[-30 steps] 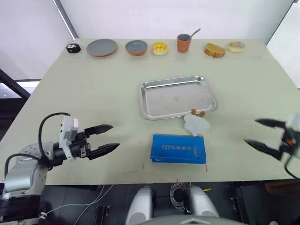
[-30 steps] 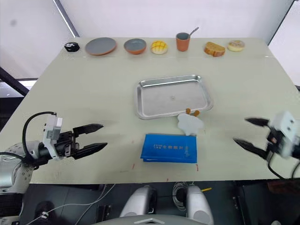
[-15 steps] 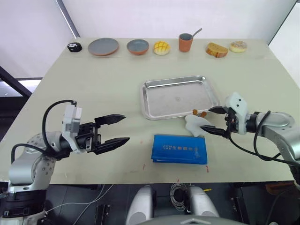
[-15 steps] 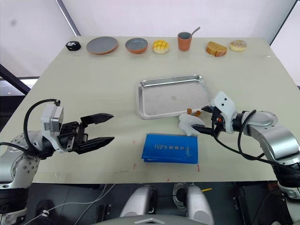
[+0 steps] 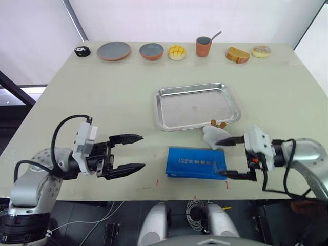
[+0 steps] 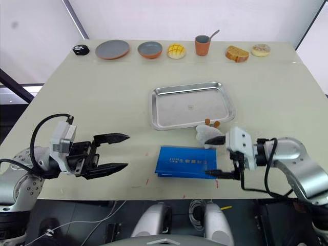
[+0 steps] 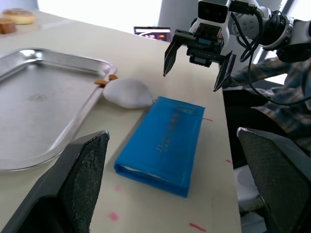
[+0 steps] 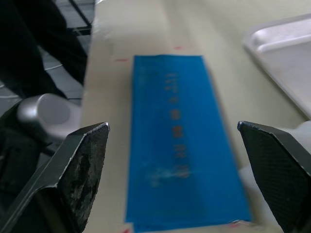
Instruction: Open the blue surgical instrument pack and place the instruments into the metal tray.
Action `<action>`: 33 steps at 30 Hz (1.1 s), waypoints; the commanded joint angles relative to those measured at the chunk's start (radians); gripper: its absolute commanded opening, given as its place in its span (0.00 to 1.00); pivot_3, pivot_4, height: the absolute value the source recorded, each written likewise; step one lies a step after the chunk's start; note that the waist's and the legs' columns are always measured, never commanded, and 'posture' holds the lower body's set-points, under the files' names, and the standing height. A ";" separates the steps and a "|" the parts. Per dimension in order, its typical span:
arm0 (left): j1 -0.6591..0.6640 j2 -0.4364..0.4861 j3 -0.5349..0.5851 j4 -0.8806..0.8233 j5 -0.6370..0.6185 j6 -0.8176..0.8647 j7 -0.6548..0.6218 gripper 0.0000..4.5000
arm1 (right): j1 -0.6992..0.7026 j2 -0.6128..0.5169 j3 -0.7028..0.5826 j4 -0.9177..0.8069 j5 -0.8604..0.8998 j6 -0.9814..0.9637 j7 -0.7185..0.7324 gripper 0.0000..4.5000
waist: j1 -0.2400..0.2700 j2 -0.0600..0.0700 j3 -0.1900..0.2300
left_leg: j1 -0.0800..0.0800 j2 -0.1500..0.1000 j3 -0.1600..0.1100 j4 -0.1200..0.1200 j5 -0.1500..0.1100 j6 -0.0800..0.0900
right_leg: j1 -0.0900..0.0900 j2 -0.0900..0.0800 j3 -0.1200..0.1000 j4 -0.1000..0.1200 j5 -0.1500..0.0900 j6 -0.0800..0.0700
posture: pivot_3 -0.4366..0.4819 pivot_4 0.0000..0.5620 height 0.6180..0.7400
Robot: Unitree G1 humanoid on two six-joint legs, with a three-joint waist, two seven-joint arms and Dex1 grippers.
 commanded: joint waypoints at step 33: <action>-0.001 0.026 -0.033 0.069 0.042 -0.106 -0.114 1.00 | 0.057 0.125 0.107 0.309 -0.340 -0.564 -0.122 0.01 | -0.001 -0.001 0.000 | 0.001 0.000 0.001 0.000 0.000 0.000 | 0.000 0.001 0.001 0.001 0.000 0.000 | 0.48 0.27 1.00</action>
